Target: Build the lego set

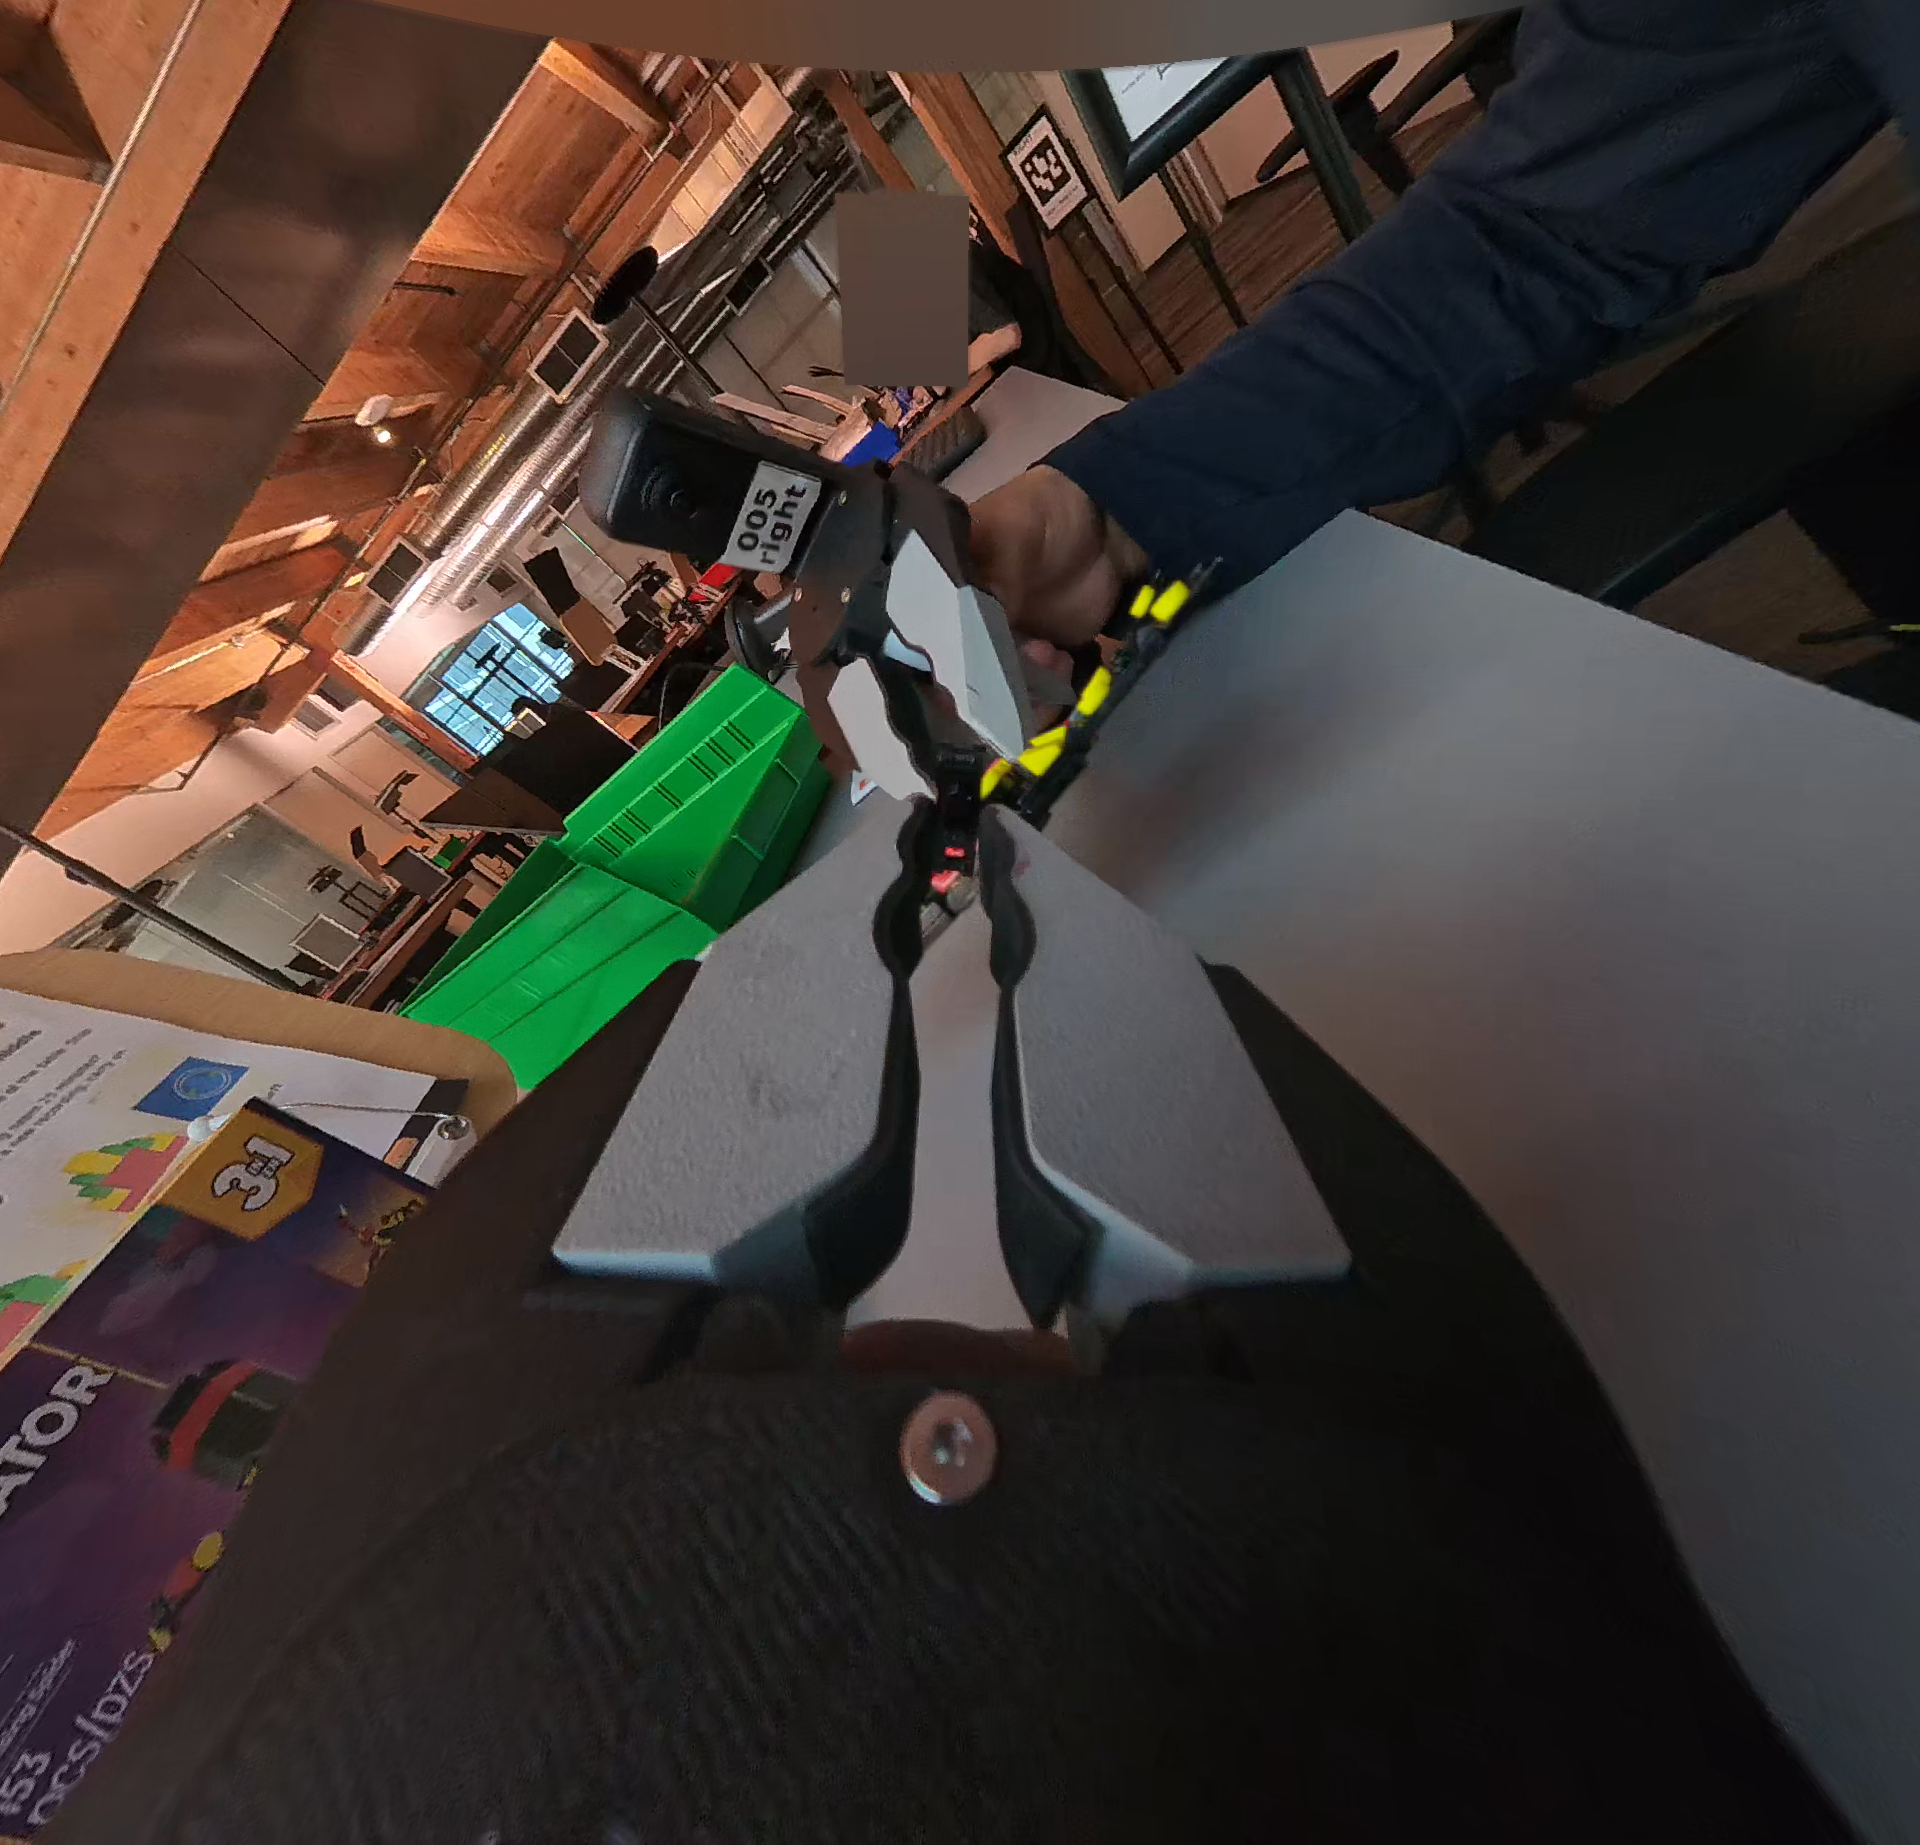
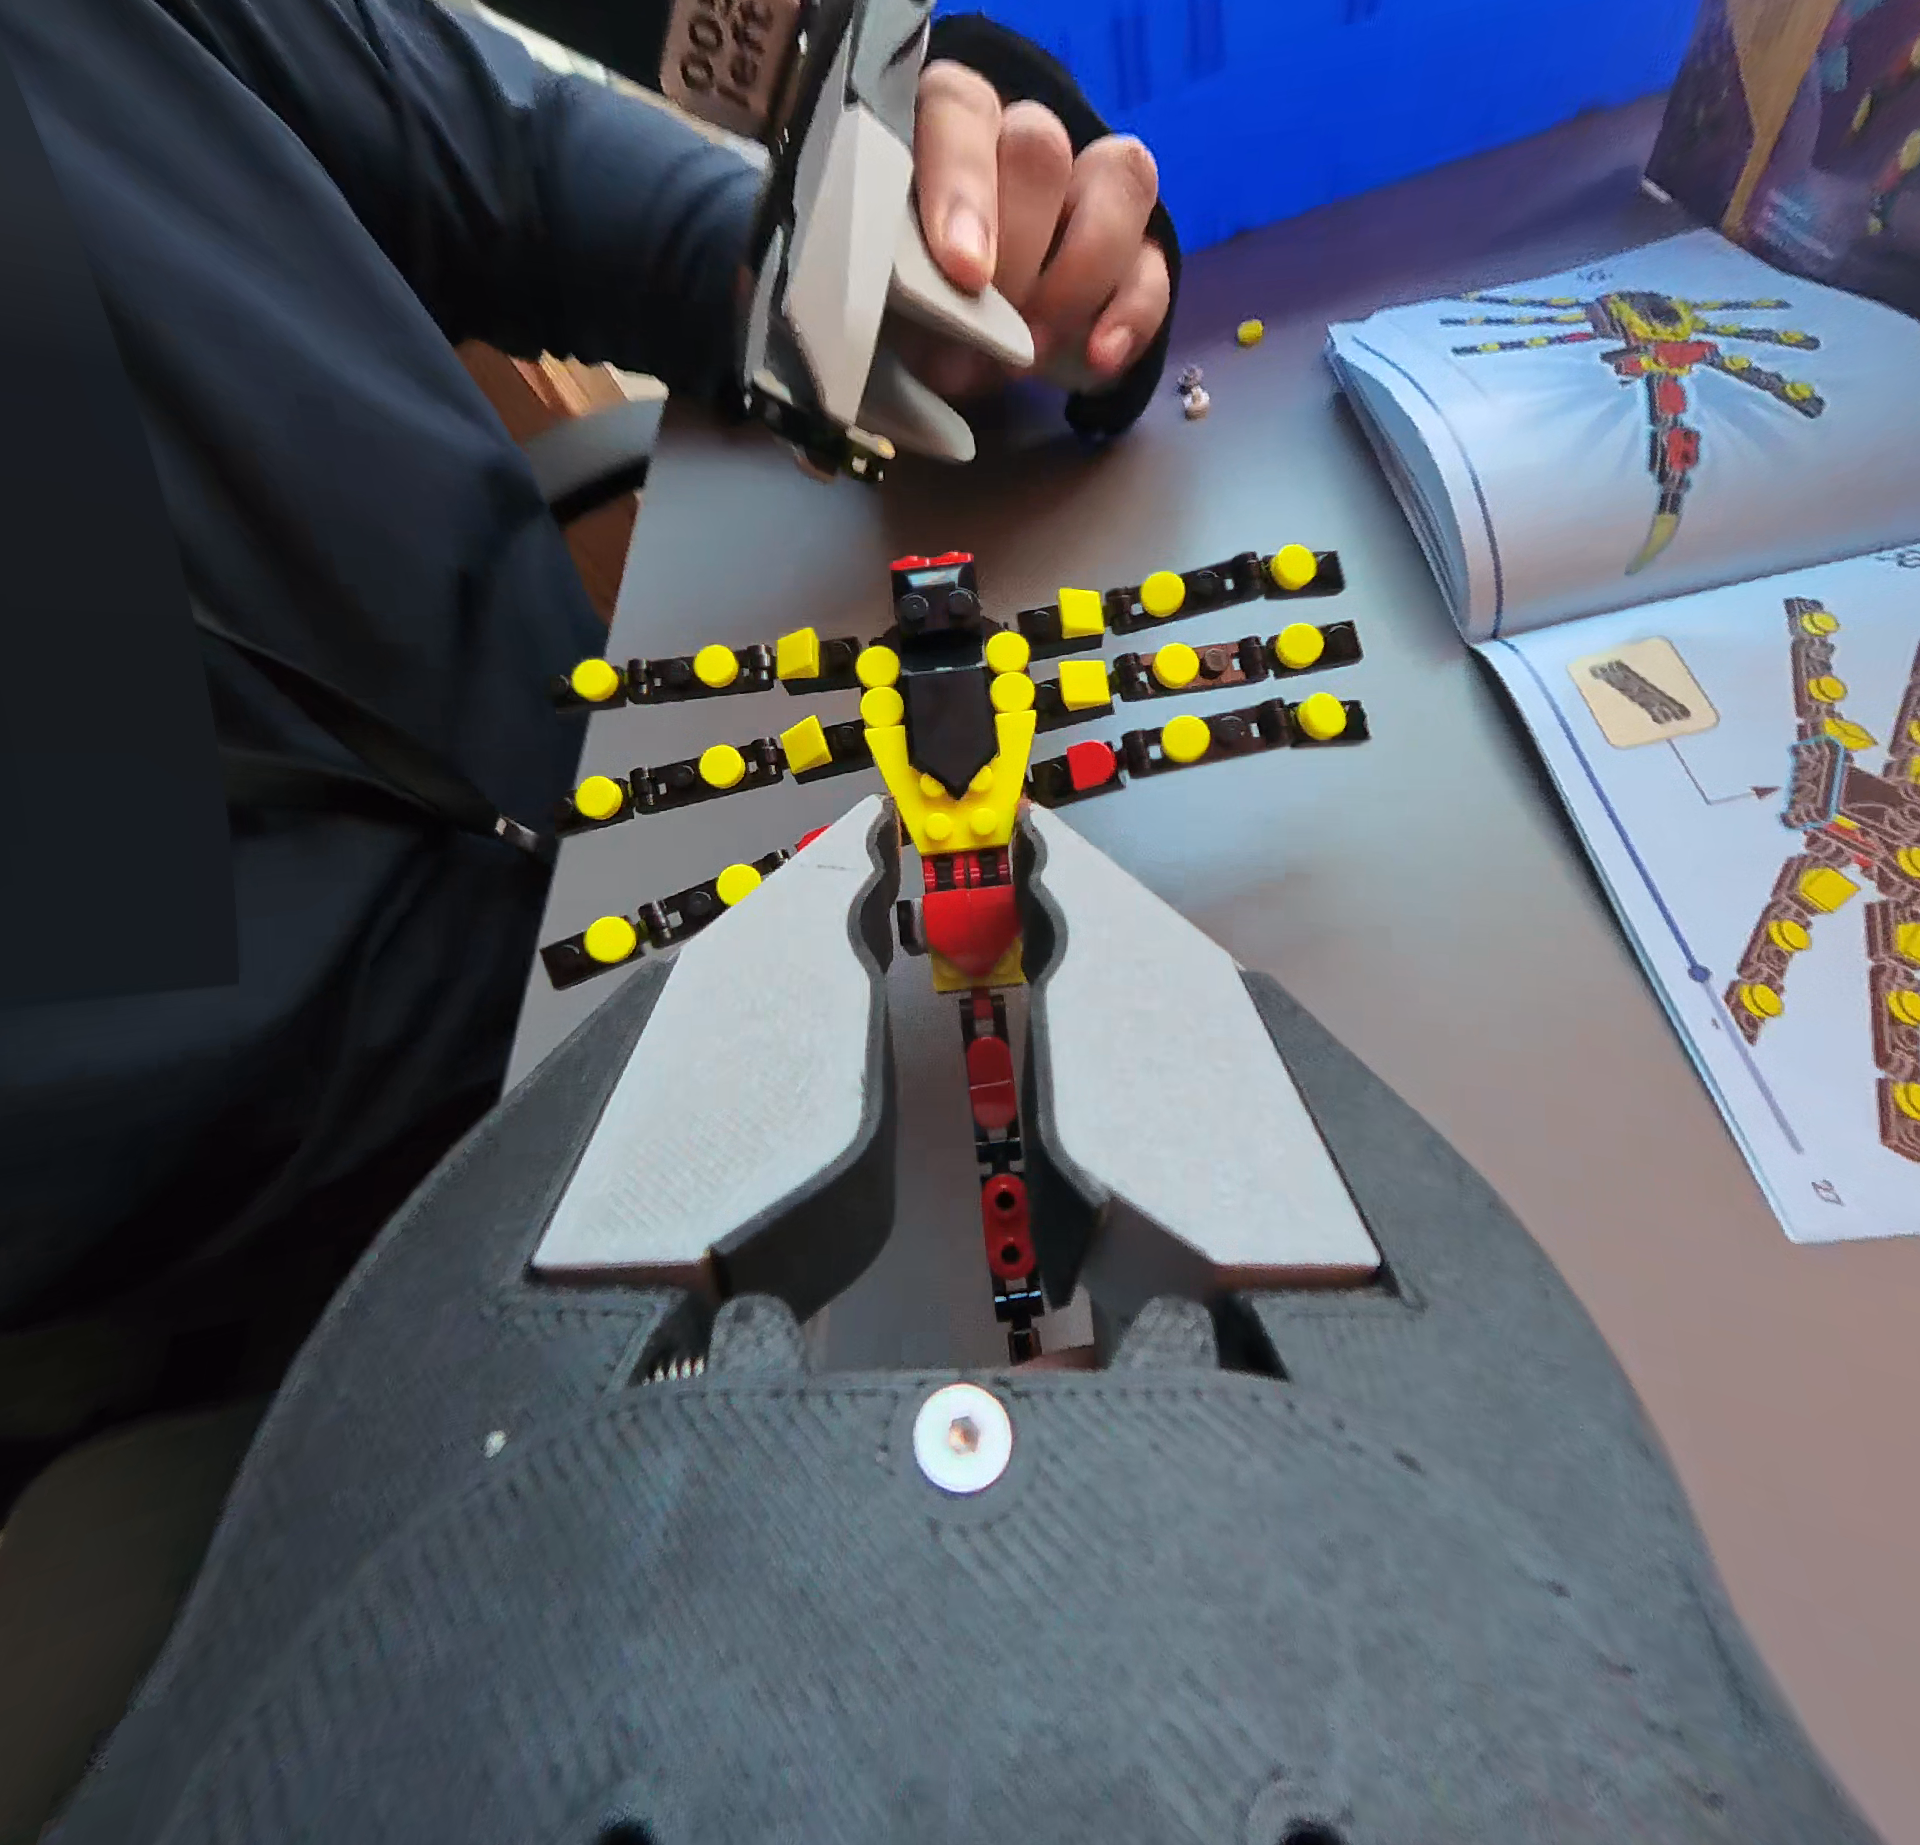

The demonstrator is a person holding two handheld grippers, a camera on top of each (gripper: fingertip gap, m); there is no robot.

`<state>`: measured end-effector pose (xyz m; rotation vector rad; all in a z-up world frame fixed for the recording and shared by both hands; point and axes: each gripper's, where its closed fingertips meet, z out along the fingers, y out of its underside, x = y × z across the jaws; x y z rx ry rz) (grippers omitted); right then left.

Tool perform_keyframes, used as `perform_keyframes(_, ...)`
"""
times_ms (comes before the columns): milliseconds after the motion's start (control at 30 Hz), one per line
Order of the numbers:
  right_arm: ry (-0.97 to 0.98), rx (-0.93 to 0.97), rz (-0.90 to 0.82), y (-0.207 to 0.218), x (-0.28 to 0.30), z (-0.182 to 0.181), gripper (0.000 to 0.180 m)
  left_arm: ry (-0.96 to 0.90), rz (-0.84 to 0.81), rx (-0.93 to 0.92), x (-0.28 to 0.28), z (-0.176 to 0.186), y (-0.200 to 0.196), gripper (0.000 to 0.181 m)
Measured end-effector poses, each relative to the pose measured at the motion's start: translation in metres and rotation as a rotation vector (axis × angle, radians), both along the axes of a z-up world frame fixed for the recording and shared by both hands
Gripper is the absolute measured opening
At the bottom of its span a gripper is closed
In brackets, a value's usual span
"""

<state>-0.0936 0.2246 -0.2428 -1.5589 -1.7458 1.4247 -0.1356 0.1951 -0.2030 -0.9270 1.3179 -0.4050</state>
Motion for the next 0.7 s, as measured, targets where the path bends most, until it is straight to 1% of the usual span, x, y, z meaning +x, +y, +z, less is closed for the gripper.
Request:
perform_keyframes(100, 0.031, -0.07, 0.011, -0.004, -0.002, 0.009, 0.018, -0.02, -0.013, -0.005, 0.003, 0.004, -0.004, 0.006)
perform_keyframes(367, 0.063, -0.108, 0.045, -0.015, -0.004, 0.02, 0.019, -0.138, -0.044, -0.097, -0.003, 0.018, 0.0, 0.006)
perform_keyframes(500, 0.067, -0.128, 0.039, -0.015, -0.005, 0.022, 0.019, -0.147, -0.044, -0.107, -0.003, 0.018, 0.002, 0.006)
perform_keyframes(700, 0.081, -0.102, 0.028, -0.015, -0.006, 0.025, 0.019, -0.133, -0.044, -0.099, -0.003, 0.016, 0.002, 0.006)
